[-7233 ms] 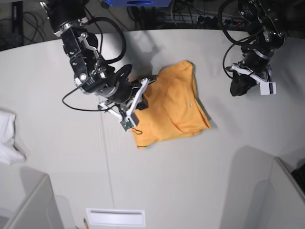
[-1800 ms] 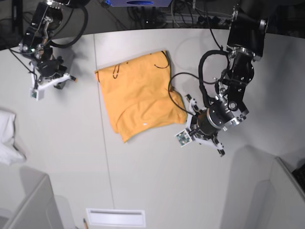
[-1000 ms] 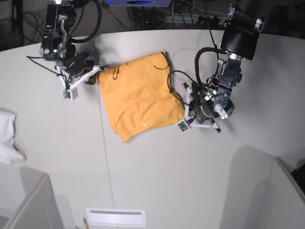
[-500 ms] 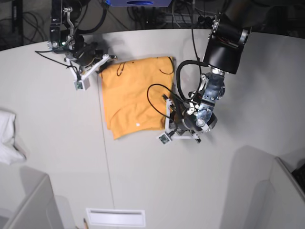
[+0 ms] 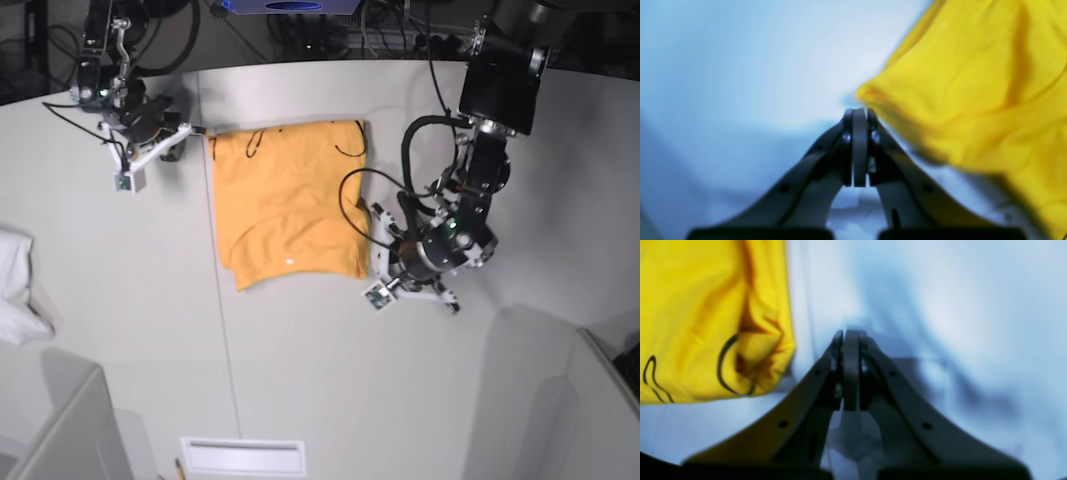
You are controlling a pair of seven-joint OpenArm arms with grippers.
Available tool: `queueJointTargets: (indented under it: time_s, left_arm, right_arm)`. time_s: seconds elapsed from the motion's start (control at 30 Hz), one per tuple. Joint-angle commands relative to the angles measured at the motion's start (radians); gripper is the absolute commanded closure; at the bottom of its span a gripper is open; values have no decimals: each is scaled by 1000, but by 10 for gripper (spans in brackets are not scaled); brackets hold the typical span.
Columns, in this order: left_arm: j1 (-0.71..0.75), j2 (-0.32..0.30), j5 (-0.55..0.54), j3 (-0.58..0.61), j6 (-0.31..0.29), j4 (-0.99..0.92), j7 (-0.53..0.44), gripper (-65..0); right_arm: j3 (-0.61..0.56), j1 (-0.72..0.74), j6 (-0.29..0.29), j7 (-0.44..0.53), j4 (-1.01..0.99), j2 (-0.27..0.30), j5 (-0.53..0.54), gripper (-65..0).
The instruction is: Fold the T-shirt properly
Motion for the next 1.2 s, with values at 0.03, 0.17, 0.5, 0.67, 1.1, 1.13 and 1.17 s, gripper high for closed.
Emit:
queueJointTargets:
  time_s: [0.03,0.17,0.5,0.67,1.1,1.13,1.17]
  left_arm:
    - [48,-10,-6,-82,8,115,-8,0]
    - [236,-25,-13,-215,5,311,-30,0]
    - [782,-134,-7,-347,4,382,-725,0]
    - [1020,-137,-3,-340,4,332,-1199,0]
    - [1277,-116,-3,-338,4,110,-1426,0]
    - [1293,-114,-3,-338,4,85,-1424,0]
    - [1305,-103,-3,-321,4,55,-1423,0]
  right_arm:
    - [17,-25,8,44,87,3,13,0]
    - [14,-91,8,148,191,43,11,0]
    - [23,-287,9,495,197,49,13,0]
    - [17,-397,6,696,196,43,13,0]
    - [15,-795,2,719,193,-75,11,0]
    - [15,-807,2,679,188,-80,11,0]
    - [14,-810,2,633,167,-84,11,0]
